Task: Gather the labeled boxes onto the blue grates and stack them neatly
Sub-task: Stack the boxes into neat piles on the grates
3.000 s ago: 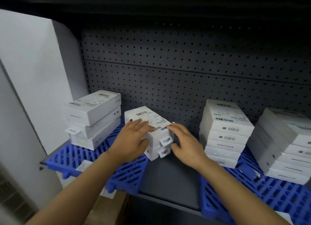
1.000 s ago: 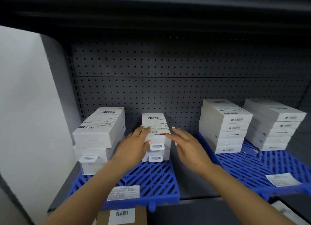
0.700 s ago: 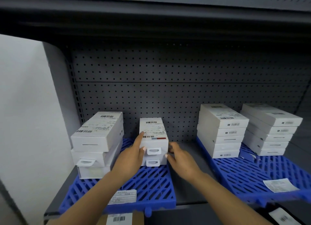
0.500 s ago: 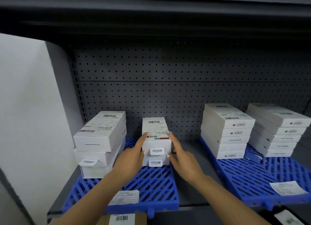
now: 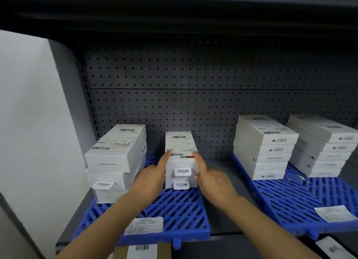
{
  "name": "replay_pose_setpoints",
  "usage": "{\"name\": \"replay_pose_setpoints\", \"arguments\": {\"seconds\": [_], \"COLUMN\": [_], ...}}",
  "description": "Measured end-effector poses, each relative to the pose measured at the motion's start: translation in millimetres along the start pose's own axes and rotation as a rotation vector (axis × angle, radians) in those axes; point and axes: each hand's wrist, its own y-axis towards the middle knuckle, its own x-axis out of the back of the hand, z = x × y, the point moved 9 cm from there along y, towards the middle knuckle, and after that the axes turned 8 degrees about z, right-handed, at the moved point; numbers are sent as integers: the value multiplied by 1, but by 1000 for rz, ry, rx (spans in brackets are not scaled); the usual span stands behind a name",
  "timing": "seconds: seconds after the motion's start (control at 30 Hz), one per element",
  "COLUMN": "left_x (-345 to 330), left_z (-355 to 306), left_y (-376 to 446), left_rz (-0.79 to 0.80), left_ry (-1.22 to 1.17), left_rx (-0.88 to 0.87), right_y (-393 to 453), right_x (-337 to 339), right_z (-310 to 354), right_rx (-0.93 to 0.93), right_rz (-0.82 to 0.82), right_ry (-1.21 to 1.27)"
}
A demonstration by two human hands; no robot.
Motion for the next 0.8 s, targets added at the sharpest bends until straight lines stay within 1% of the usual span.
{"name": "replay_pose_setpoints", "arguments": {"seconds": [0.1,0.23,0.3,0.37,0.43,0.47,0.53,0.57,0.63,0.7,0.73,0.8], "left_x": [4,10,21,40,68,83,107,115,127,135,139,141], "left_z": [-3,-11,-20,-27,-35,-39,-38,-34,-19,2,15,48], "left_y": [-4,-19,-32,-50,-71,-82,-101,-107,-111,-114,-115,-115], "left_rz": [16,37,15,-24,-122,-220,-398,-440,-455,-488,-501,-467], "left_ry": [-1,54,114,67,-19,-26,19,26,23,79,98,53], "left_rx": [-13,15,-19,-63,-168,-246,-355,-364,-350,-315,-278,-166], "right_y": [0,0,-1,-6,-13,-16,-22,-24,-28,-29,-29,-24], "right_x": [0,3,9,17,27,33,44,50,58,62,63,63], "right_z": [1,-4,-5,-5,-1,4,20,32,57,84,97,120], "right_rx": [-12,-24,-8,5,19,34,83,114,174,236,267,316], "right_rz": [12,28,22,19,0,-20,-68,-88,-113,-120,-121,-115], "right_ry": [-56,-62,-64,-56,-34,-26,-2,21,75,111,123,139]}}
